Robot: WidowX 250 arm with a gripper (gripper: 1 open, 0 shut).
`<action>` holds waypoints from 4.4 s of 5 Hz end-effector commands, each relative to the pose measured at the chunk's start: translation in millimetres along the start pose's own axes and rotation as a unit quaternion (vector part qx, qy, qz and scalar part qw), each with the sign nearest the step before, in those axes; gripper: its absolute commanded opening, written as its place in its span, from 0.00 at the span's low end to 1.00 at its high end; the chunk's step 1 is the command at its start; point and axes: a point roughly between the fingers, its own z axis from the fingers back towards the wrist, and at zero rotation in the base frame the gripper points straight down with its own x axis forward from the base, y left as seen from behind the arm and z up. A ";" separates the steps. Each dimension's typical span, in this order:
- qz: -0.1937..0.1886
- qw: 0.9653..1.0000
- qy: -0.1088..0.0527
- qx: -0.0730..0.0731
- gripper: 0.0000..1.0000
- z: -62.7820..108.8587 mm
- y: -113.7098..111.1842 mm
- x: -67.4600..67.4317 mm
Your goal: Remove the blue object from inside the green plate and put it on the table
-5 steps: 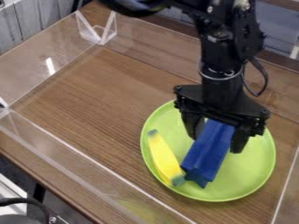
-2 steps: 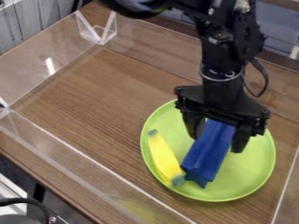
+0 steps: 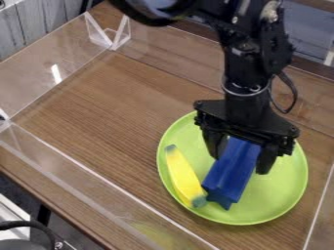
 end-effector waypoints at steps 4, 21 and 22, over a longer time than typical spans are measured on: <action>0.012 1.000 -0.012 -0.007 1.00 -18.9 3.4 0.6; 0.015 0.994 -0.054 0.093 0.00 29.0 154.4 42.3; 0.017 0.994 -0.053 0.096 0.00 24.2 167.0 39.3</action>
